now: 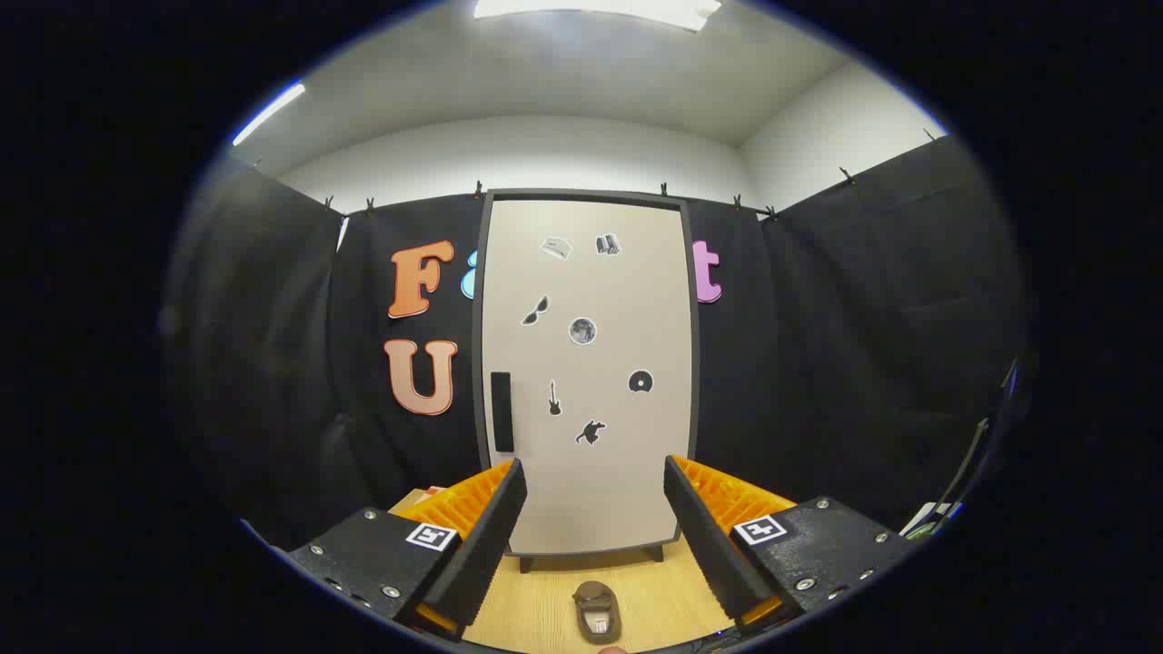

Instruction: Open the shoe cabinet door, grab the shoes and put them into the shoe cabinet, then close the shoe cabinet door.

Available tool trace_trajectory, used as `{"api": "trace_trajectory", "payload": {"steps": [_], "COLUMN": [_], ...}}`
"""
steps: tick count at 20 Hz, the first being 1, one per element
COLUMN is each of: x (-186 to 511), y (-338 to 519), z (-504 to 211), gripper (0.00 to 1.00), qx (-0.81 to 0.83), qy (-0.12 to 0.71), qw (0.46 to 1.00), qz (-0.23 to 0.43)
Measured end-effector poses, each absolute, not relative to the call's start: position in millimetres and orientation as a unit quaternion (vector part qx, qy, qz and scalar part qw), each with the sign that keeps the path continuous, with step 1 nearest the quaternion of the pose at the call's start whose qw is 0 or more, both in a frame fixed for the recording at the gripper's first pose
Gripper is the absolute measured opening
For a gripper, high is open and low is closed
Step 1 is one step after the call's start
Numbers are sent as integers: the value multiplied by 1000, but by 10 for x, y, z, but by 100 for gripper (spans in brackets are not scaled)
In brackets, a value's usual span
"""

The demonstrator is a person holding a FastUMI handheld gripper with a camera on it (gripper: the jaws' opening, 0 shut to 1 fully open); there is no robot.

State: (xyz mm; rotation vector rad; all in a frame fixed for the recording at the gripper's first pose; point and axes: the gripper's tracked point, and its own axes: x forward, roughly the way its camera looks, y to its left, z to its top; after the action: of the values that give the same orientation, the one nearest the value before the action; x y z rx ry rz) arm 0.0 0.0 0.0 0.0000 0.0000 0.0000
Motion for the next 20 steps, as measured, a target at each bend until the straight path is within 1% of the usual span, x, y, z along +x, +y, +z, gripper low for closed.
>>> {"api": "trace_trajectory", "payload": {"steps": [20], "x": [-10], "y": [109], "z": [-54], "gripper": [95], "qx": [-8], "qy": [12], "qw": [1000], "qz": [2]}}
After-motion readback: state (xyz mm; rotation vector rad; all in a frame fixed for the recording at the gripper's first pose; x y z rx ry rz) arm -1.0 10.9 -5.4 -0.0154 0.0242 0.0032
